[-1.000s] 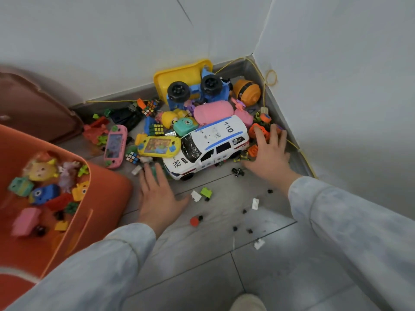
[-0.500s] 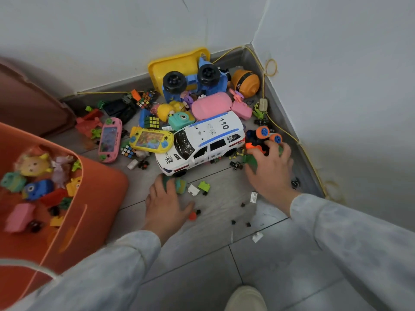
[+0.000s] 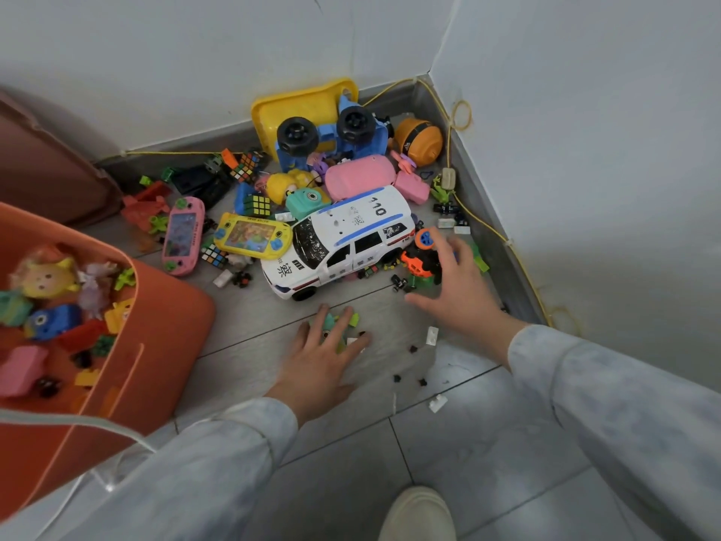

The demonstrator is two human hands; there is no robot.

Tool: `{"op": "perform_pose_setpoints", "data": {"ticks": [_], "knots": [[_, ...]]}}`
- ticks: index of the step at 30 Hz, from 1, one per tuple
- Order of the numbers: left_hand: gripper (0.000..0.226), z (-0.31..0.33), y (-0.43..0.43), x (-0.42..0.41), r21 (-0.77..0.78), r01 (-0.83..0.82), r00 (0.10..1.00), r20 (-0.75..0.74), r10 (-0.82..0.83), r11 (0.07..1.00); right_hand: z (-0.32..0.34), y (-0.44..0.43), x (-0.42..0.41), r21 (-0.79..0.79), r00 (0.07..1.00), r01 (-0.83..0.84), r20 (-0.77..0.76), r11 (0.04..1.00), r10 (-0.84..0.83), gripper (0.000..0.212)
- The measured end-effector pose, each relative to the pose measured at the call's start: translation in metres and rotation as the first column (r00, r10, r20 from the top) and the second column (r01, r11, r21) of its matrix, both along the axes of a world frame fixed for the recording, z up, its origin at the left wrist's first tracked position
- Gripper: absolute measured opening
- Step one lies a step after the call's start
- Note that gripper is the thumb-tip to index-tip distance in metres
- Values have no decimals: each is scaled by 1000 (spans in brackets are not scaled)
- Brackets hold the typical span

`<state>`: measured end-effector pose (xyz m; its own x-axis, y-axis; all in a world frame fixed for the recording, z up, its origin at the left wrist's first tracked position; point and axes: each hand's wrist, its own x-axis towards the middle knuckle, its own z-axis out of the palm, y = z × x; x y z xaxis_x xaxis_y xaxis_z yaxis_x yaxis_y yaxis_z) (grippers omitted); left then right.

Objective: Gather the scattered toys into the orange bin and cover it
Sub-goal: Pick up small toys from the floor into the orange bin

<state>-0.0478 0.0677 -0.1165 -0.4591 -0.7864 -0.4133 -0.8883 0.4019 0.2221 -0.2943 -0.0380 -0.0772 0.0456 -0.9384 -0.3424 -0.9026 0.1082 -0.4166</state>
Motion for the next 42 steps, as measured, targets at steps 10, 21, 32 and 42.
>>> {"op": "perform_pose_setpoints", "data": {"ticks": [10,21,32,42], "knots": [[64,-7,6,8,-75,-152,988,-9,152,986,1,30,15,8,992,-6,128,1000,5,79],[21,-3,5,5,21,-208,978,-26,209,978,9,48,17,238,984,-124,158,963,87,65],[14,43,-19,24,-59,-296,928,-255,273,953,50,46,15,144,976,-46,216,989,14,69],[17,149,-44,80,-289,-372,887,-391,246,882,134,33,68,-76,959,-180,207,981,192,69]]}}
